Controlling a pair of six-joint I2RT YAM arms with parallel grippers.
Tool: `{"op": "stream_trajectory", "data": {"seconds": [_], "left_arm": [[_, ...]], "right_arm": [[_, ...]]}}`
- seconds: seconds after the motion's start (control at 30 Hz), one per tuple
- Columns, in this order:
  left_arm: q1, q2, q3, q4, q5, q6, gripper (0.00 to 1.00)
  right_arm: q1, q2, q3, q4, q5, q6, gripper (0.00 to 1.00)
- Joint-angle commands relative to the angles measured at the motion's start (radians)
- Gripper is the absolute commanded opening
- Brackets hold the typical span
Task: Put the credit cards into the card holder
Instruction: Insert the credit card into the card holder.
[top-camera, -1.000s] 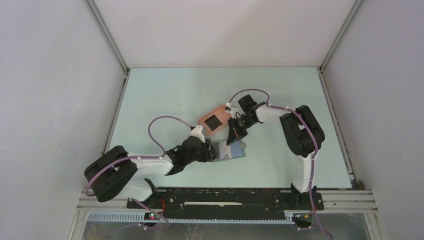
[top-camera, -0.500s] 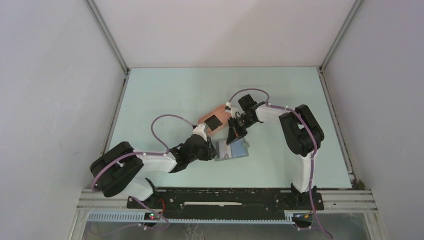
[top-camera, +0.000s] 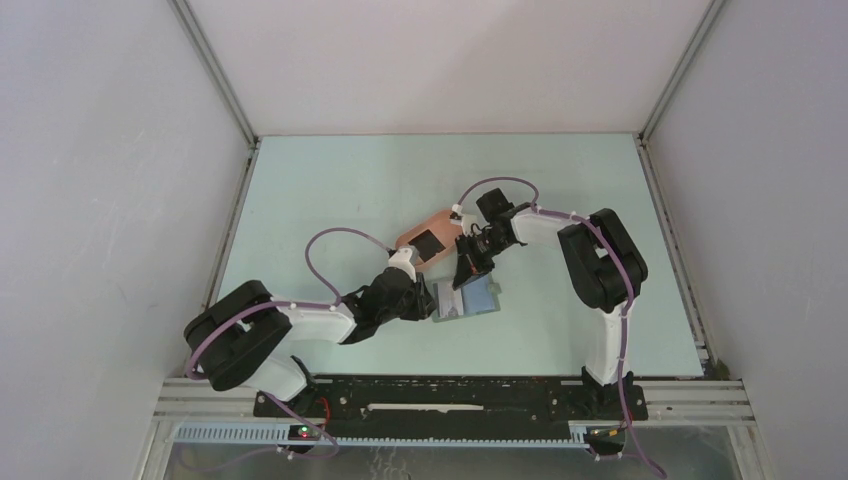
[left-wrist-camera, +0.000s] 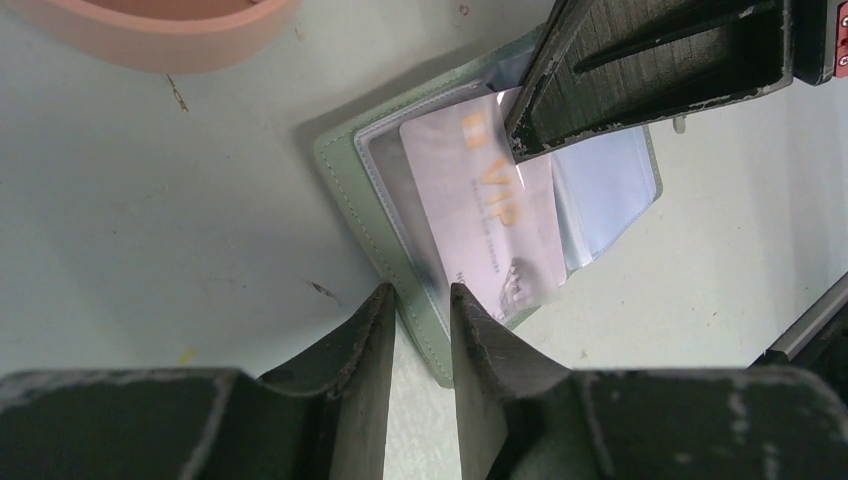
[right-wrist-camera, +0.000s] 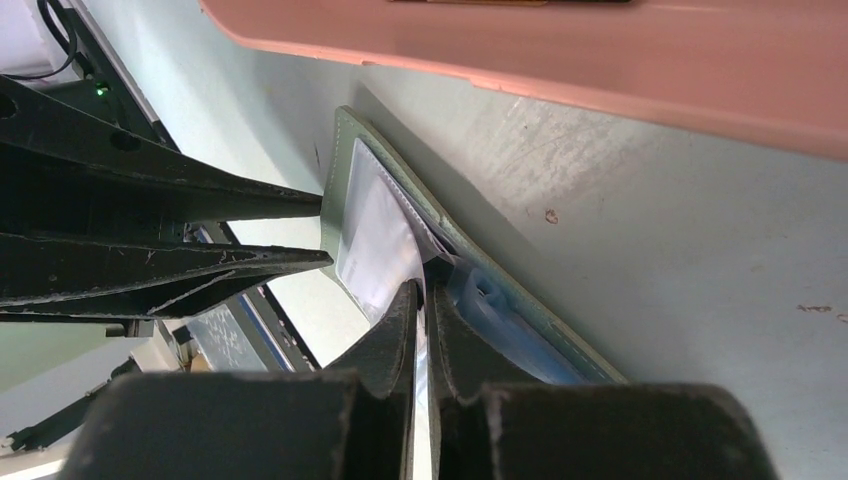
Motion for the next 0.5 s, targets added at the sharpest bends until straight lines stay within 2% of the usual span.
{"op": "stream_trajectory", "data": {"seconds": [0.0,0.23,0.47], "left_arm": [[-0.007,0.027,0.039,-0.007,0.039,0.006,0.31],[-0.006,0.022,0.029,-0.012,0.025,0.0,0.32],[-0.005,0.021,0.027,-0.009,0.027,-0.004,0.32]], "right_arm": [[0.003,0.017,0.028,0.004,0.002,-0.033,0.1],[-0.028,0.005,0.029,-0.027,-0.025,-0.048,0.17],[-0.029,-0.007,0.029,-0.04,-0.051,-0.058,0.33]]}}
